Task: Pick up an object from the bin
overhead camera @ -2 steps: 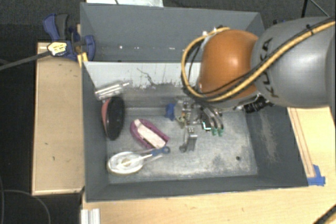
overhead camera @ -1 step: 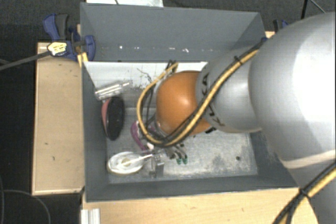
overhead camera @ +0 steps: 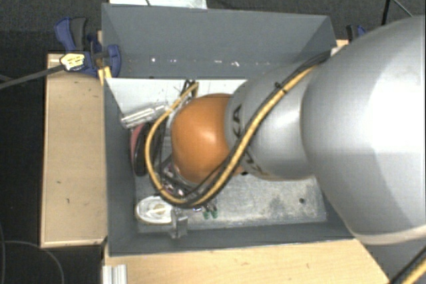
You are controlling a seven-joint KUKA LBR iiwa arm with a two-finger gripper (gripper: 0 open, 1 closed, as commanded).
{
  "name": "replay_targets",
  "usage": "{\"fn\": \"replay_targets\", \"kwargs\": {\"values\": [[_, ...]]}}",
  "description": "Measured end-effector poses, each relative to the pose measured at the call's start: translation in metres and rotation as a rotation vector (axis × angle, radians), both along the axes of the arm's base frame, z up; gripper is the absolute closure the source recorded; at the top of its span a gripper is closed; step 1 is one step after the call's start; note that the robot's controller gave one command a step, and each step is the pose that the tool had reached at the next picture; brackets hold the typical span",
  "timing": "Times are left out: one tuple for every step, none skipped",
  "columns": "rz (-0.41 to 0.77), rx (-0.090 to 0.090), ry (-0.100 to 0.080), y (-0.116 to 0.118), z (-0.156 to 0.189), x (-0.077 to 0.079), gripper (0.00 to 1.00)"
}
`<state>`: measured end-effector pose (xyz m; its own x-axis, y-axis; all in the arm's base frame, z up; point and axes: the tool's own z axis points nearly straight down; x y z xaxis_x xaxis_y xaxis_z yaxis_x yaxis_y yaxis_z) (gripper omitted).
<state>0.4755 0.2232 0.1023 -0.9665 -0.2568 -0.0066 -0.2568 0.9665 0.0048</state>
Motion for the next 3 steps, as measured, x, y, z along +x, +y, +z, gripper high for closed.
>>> {"fn": "replay_targets", "kwargs": {"values": [[-0.068, -0.004, 0.003, -0.005, -0.002, 0.001, 0.00], [-0.077, 0.001, -0.008, -0.007, -0.030, 0.004, 0.00], [-0.079, 0.003, -0.012, -0.006, -0.029, 0.006, 0.00]]}}
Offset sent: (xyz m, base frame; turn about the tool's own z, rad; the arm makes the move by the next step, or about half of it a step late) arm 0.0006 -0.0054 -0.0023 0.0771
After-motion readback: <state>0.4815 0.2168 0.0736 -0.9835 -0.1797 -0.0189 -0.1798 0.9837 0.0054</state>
